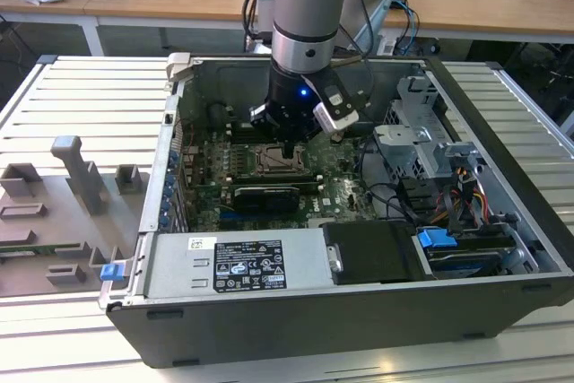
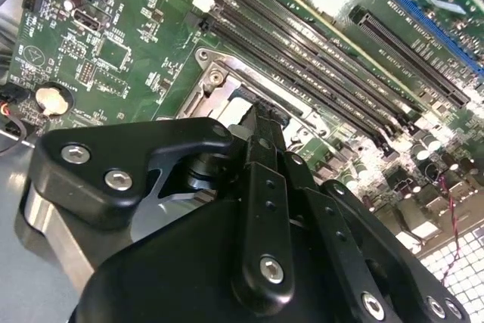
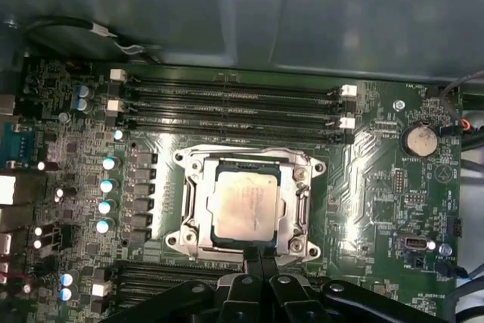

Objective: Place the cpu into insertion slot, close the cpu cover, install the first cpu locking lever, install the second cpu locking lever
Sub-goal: 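Install the second cpu locking lever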

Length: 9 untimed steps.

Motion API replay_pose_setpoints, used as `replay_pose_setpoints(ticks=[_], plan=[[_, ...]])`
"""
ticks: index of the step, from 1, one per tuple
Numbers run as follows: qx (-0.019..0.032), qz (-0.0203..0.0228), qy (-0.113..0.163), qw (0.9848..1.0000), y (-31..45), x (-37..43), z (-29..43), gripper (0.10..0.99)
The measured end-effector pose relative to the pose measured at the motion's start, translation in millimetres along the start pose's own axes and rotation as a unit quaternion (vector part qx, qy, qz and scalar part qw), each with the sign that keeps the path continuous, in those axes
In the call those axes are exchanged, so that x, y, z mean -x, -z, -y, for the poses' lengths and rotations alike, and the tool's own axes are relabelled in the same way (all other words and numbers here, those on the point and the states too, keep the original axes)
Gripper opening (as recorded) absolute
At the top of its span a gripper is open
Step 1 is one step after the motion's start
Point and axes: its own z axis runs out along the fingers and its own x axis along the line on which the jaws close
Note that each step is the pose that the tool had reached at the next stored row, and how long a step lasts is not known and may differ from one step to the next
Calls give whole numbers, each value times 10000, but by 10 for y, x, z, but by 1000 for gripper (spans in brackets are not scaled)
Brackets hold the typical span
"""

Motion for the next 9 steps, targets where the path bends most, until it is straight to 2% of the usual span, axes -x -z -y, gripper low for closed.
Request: replay_pose_setpoints(ticks=[6, 9], plan=[[26, 2, 1, 10000, 4, -35, 102, 106], [25, 2, 1, 10000, 5, -93, 130, 106]])
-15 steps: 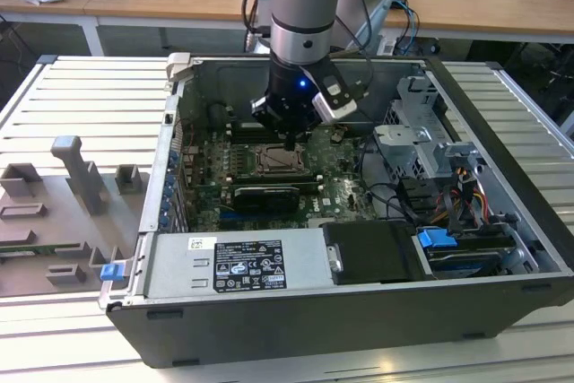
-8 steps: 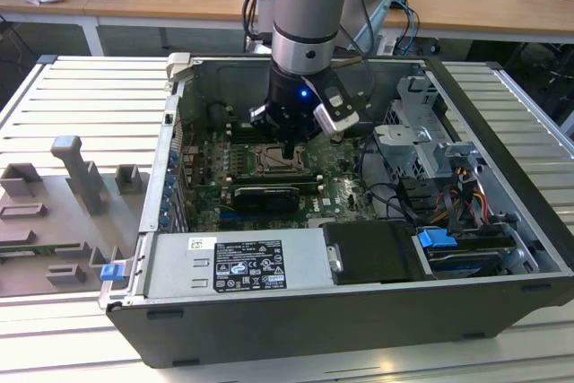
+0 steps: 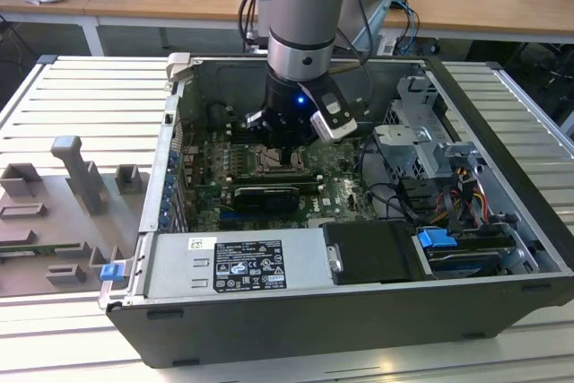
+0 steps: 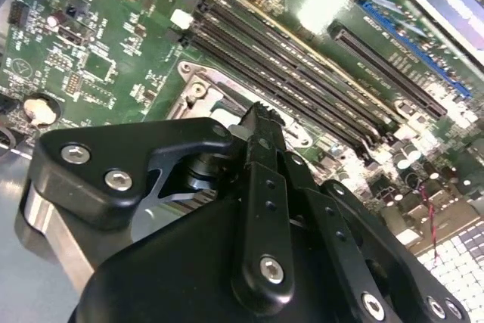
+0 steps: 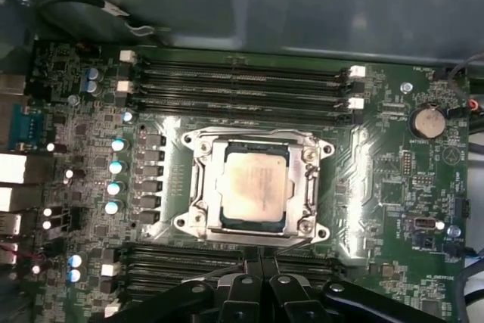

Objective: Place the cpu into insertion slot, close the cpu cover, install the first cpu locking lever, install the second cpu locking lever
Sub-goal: 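Install the second cpu locking lever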

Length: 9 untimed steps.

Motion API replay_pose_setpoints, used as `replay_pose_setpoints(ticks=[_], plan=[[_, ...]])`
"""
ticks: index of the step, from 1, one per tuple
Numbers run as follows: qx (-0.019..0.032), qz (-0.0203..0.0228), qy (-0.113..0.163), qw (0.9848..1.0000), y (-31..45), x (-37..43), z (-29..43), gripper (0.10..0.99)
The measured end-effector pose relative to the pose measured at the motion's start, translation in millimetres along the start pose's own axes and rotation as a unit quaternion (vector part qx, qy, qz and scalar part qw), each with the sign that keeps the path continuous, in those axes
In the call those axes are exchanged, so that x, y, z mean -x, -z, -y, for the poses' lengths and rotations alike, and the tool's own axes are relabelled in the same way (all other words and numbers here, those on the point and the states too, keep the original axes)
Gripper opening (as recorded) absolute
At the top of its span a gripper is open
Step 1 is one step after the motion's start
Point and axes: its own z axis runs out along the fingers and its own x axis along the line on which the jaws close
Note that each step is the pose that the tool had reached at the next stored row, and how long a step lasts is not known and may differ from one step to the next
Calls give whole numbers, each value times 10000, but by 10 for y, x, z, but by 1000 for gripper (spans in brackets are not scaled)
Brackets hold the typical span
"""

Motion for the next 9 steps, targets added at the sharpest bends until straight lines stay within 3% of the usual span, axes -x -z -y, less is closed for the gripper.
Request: replay_pose_setpoints(ticks=[4, 9], plan=[[1, 1, -1, 10000, -10, -111, 6, 106], [2, 0, 0, 10000, -90, -142, 11, 106]])
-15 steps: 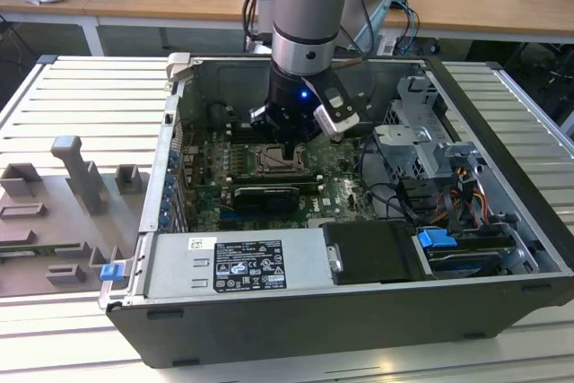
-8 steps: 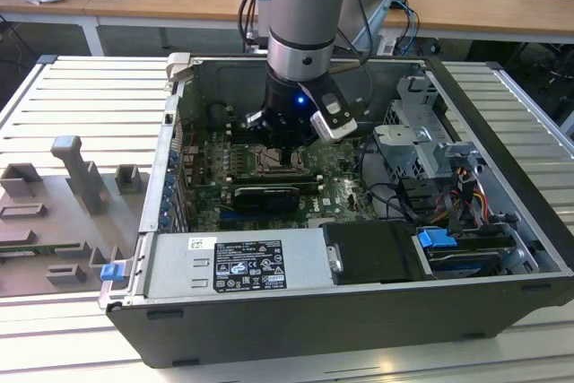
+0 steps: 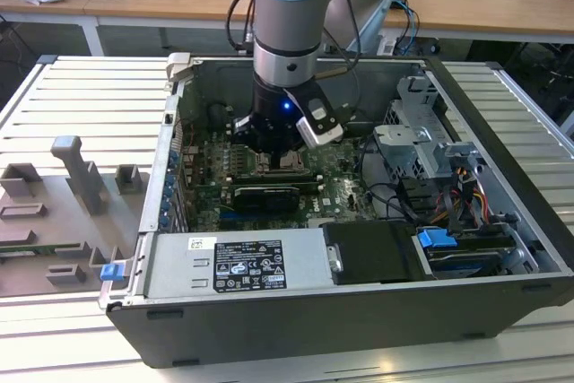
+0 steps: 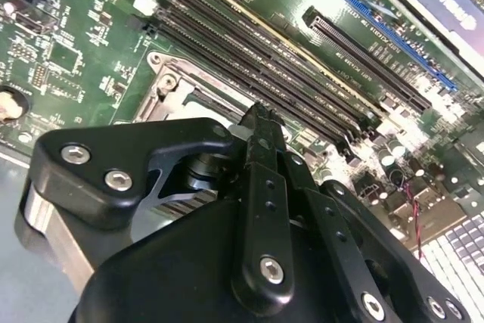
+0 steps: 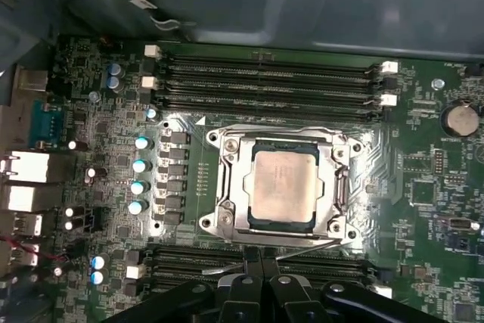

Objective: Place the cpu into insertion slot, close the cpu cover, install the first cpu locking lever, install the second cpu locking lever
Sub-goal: 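Install the second cpu locking lever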

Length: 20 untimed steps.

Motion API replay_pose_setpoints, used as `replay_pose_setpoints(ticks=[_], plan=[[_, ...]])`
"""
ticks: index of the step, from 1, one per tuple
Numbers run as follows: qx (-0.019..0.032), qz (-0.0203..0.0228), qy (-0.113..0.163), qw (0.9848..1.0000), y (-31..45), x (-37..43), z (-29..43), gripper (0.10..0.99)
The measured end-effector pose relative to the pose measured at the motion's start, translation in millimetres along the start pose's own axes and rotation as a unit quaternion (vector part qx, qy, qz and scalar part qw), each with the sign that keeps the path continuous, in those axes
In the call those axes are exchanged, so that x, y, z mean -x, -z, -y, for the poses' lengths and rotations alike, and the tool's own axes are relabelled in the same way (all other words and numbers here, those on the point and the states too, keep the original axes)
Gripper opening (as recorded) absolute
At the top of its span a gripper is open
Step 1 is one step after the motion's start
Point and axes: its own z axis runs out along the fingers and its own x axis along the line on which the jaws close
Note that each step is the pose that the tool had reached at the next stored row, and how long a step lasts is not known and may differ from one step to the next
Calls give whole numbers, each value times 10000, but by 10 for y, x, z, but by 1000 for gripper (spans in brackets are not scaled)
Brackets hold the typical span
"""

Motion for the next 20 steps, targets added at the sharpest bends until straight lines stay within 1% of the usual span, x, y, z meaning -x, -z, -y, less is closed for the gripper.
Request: replay_pose_setpoints(ticks=[1, 2, 4, 5, 7, 9, 11, 12, 14, 16, 18, 19, 20], plan=[[5, 0, 0, 10000, -13, -2, 1, 106], [23, 1, 1, 10000, -17, -5, 5, 106], [92, 6, 1, 10000, -20, -17, 24, 106], [111, 8, 1, 9999, -20, -24, 33, 106], [123, 9, 2, 9999, -19, -45, 57, 106], [142, 10, 2, 9999, -18, -100, 76, 106], [177, 13, 3, 9998, -24, -154, 79, 106], [193, 14, 3, 9998, -32, -174, 81, 106], [231, 16, 11, 9997, -71, -203, 86, 106], [261, 18, 24, 9997, -92, -219, 86, 106], [333, 21, 48, 9994, -120, -221, 94, 106], [386, 24, 60, 9992, -134, -223, 100, 106], [427, 27, 74, 9991, -147, -224, 107, 106]])
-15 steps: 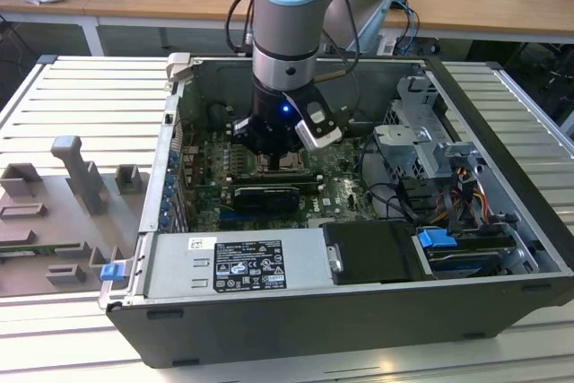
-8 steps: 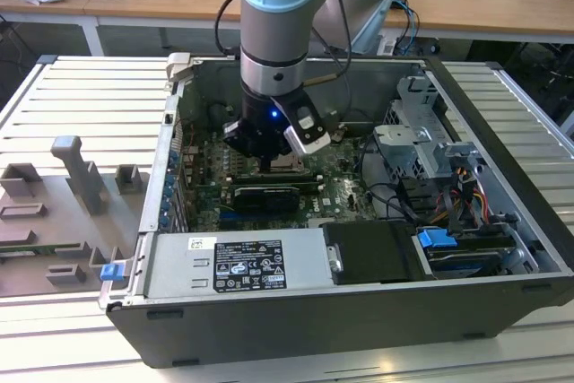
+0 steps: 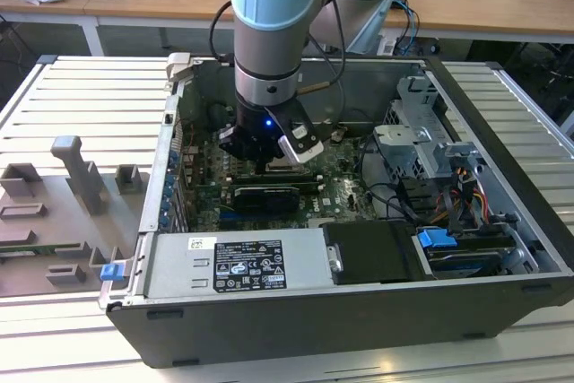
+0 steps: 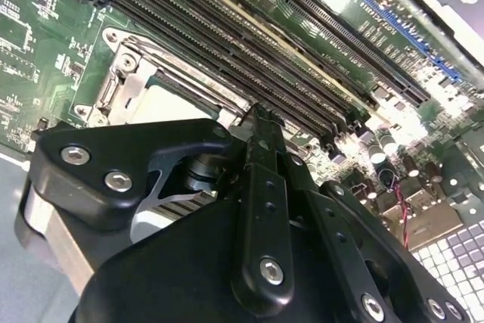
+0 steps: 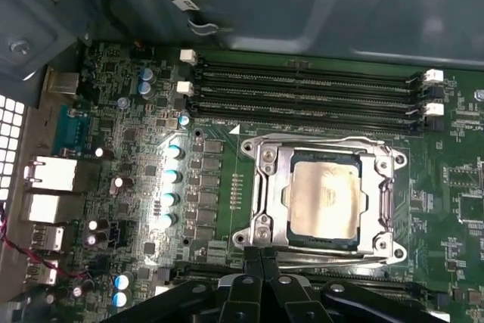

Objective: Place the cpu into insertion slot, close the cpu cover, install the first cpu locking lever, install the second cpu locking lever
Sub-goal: 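Install the second cpu locking lever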

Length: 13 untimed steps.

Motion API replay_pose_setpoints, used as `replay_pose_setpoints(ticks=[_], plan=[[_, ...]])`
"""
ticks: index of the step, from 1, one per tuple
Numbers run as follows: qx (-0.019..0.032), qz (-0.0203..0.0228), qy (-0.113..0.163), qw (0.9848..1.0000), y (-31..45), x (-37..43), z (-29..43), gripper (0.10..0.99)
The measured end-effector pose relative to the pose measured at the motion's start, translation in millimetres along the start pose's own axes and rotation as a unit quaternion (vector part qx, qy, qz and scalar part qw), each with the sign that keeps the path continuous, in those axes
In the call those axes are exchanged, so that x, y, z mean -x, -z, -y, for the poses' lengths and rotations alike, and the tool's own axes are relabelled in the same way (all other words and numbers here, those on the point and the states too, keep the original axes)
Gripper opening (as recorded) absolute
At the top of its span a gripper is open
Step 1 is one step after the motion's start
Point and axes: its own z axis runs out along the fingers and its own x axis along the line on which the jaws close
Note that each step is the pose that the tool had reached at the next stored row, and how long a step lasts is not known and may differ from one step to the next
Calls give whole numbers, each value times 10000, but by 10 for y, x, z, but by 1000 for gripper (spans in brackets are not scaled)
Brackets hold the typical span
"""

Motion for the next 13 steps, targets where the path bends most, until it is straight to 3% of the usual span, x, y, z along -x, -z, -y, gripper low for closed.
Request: replay_pose_setpoints(ticks=[13], plan=[[255, 53, 181, 9995, -73, -66, 94, 106]])
